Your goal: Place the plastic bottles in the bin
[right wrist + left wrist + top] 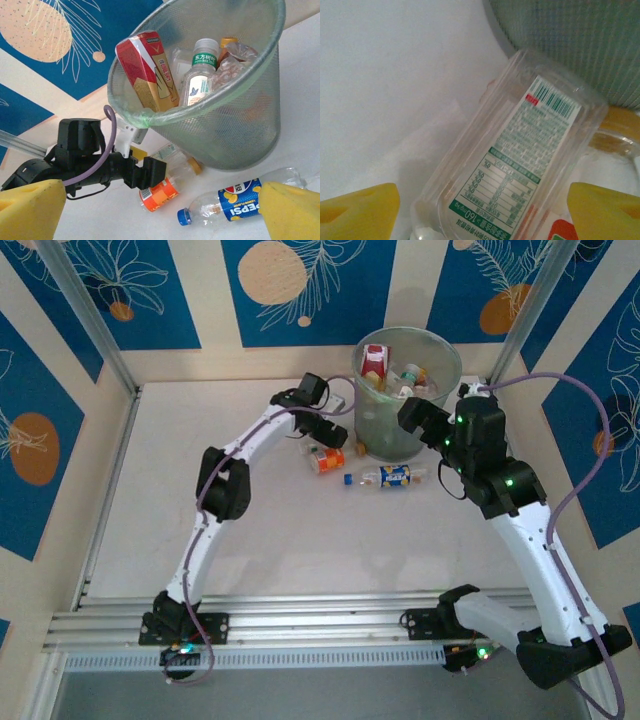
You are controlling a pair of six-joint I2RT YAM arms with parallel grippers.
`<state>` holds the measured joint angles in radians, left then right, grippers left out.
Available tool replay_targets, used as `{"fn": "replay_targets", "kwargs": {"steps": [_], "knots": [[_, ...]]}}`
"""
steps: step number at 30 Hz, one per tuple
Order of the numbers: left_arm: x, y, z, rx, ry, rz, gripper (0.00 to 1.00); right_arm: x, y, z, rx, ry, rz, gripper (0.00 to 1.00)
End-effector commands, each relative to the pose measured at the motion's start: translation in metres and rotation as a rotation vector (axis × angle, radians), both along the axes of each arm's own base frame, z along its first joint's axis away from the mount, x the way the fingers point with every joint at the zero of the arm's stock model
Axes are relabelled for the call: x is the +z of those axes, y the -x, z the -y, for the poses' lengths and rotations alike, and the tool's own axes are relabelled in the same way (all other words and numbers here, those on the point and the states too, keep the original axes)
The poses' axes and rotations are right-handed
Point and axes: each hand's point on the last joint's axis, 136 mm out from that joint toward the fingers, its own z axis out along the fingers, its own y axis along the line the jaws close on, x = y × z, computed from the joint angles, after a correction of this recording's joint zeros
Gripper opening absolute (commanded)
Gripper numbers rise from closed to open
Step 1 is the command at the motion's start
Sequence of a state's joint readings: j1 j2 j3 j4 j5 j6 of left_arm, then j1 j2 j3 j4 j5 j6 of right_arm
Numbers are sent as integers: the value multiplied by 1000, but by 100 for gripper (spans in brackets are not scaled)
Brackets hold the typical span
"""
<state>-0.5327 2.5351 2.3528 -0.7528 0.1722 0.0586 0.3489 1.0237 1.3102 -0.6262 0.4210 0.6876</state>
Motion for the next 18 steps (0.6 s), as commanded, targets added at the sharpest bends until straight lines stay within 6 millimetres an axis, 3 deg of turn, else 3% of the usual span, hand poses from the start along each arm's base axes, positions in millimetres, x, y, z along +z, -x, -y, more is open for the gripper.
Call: {"fn": "replay_targets", "kwargs": {"steps": [1,5,9,18], "knots": [[-8,0,-7,11,-30,-21,87,2,2,3,-26,-3,11,99],[-13,-5,-15,50,-69,-11,85,1,1,3,-31,-1,13,99],[-18,-13,-28,123,-95,-15,78,-2,0,1,-26,-3,7,99],[-31,-24,-47,215,-93,-58,79,1,-2,-4,-15,2,15,99]]}}
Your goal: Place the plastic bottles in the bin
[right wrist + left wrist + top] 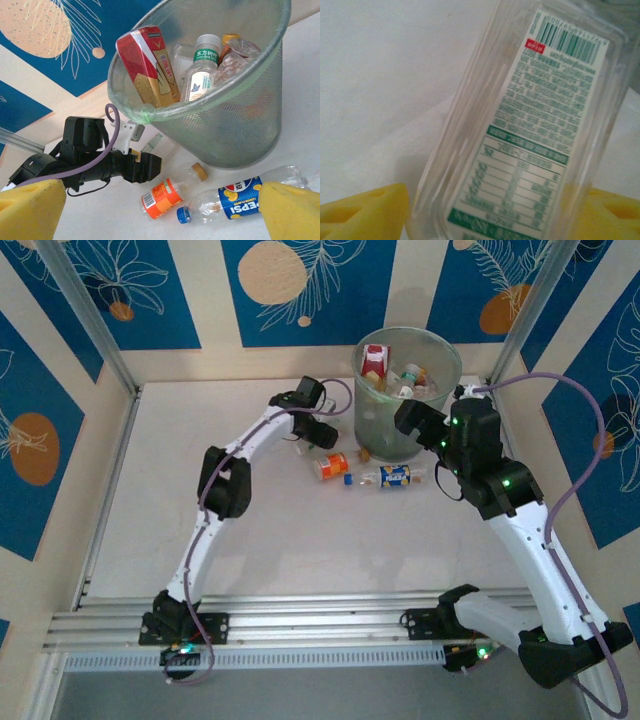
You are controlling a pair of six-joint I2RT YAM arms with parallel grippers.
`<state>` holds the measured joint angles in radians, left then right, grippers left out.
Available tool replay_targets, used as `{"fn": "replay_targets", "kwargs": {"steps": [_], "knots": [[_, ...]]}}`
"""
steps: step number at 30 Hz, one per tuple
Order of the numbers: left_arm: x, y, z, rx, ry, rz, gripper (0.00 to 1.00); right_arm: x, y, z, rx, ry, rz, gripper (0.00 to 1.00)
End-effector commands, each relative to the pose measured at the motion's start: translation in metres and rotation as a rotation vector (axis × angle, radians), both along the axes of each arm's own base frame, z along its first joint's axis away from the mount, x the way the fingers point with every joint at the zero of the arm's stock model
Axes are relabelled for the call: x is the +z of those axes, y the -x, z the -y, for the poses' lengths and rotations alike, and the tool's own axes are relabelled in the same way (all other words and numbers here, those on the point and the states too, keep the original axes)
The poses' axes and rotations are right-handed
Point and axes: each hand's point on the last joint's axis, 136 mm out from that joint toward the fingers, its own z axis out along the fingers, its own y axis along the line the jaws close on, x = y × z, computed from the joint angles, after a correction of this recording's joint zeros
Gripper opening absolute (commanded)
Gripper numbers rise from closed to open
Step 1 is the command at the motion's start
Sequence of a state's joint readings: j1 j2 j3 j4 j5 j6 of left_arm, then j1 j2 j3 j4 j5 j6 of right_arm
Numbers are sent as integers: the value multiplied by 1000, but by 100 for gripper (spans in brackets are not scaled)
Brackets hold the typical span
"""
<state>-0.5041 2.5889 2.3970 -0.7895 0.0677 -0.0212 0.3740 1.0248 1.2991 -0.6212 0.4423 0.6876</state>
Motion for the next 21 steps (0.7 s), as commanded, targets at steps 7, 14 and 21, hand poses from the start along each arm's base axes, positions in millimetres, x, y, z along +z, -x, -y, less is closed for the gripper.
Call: {"fn": "replay_targets", "kwargs": {"steps": [7,14,21], "knots": [[-5,-15,-24,123,-1,-29,67,3,-4,-2,-13,-2,13,99],[40,-21,-31,135,13,58,55,-2,-7,-6,6,3,7,99],[112,-10,-43,142,60,198,52,-9,-12,-27,105,-32,-1,99]]}}
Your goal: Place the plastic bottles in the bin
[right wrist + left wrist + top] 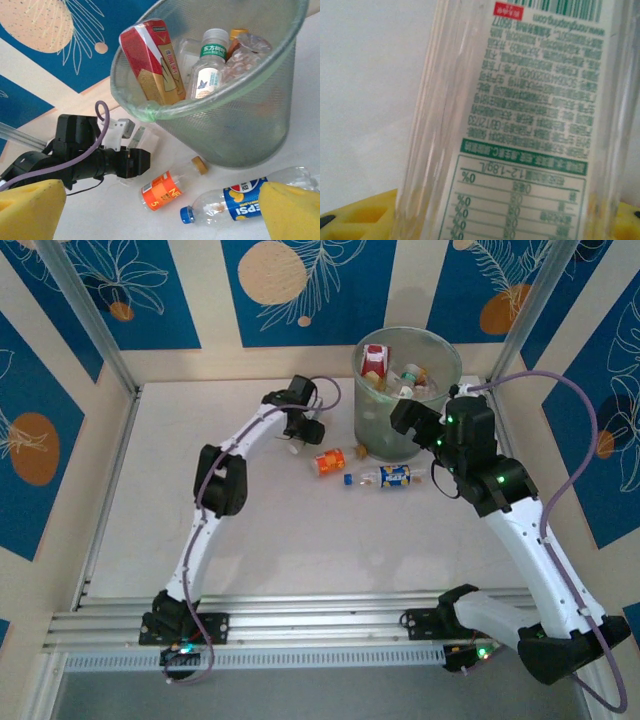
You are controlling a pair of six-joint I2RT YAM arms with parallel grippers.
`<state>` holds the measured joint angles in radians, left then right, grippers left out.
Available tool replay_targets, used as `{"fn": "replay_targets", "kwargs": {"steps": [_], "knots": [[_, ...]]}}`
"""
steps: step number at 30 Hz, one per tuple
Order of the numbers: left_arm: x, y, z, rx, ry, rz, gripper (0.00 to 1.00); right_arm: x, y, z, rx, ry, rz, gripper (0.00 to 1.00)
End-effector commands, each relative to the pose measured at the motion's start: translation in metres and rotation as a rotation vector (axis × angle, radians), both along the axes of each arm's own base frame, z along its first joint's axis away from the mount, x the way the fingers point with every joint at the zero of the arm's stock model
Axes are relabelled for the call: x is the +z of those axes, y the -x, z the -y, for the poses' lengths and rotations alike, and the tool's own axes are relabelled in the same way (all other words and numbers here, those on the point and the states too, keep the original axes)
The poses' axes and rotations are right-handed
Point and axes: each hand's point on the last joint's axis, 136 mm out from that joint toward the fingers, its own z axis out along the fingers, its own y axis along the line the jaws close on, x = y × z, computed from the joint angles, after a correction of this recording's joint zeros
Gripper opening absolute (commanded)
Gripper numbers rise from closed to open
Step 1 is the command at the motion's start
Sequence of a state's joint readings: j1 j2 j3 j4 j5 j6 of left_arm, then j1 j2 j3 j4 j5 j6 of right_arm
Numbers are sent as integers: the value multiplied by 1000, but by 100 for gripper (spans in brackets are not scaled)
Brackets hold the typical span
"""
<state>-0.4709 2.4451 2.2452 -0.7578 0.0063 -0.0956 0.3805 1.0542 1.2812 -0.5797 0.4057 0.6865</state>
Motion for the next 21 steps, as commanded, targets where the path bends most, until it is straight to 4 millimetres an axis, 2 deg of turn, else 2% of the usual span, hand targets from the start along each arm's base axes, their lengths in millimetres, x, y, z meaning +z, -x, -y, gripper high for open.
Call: {"fn": "replay_targets", "kwargs": {"steps": [1,5,10,17,21], "knots": [[94,-6,-11,16,63,202,52,-2,-3,-18,80,-28,6,99],[137,16,-19,12,120,292,51,-4,-4,-33,145,-65,-3,99],[189,55,-25,-32,240,413,51,-4,-7,-55,244,-127,-23,99],[234,118,-12,-244,423,540,52,4,-13,-94,422,-241,-59,99],[244,143,-8,-352,443,612,52,14,-15,-117,526,-304,-65,99]]}}
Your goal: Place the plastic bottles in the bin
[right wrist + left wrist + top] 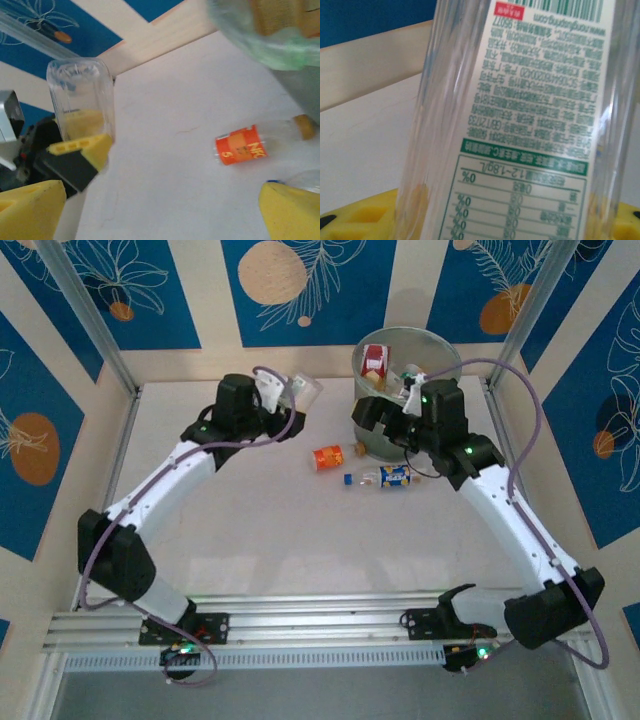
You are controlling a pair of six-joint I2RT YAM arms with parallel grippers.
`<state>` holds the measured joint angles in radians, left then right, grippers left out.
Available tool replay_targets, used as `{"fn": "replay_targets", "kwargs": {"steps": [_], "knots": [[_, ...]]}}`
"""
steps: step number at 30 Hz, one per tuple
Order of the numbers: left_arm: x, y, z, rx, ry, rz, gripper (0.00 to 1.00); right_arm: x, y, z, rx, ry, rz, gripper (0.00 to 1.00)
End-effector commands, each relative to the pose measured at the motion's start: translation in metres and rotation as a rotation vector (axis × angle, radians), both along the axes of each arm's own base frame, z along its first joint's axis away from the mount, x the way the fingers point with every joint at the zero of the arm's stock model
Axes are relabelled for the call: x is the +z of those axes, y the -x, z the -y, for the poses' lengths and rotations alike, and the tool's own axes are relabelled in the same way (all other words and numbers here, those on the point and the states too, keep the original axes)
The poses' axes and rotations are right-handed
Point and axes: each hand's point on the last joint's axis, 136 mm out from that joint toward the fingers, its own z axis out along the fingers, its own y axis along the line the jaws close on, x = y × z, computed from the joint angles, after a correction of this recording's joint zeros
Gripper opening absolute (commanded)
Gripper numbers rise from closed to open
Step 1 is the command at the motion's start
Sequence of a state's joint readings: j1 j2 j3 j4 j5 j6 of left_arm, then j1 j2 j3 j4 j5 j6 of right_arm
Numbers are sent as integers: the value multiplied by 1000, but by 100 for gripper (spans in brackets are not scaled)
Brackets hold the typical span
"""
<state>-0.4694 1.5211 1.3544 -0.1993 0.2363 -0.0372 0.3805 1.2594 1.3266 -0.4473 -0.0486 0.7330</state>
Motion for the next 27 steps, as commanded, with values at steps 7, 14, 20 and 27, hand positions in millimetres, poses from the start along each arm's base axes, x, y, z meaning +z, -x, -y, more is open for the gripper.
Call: {"fn": "replay_targets", "kwargs": {"steps": [7,14,20,27], "knots": [[44,39,29,-255,68,225,52,45,5,-49,231,-162,46,99],[56,54,49,-349,72,263,53,44,1,-68,284,-147,41,99],[63,68,64,-424,59,283,53,39,-2,-80,308,-105,40,99],[72,76,69,-447,68,303,54,31,-6,-83,306,-99,33,77]]}}
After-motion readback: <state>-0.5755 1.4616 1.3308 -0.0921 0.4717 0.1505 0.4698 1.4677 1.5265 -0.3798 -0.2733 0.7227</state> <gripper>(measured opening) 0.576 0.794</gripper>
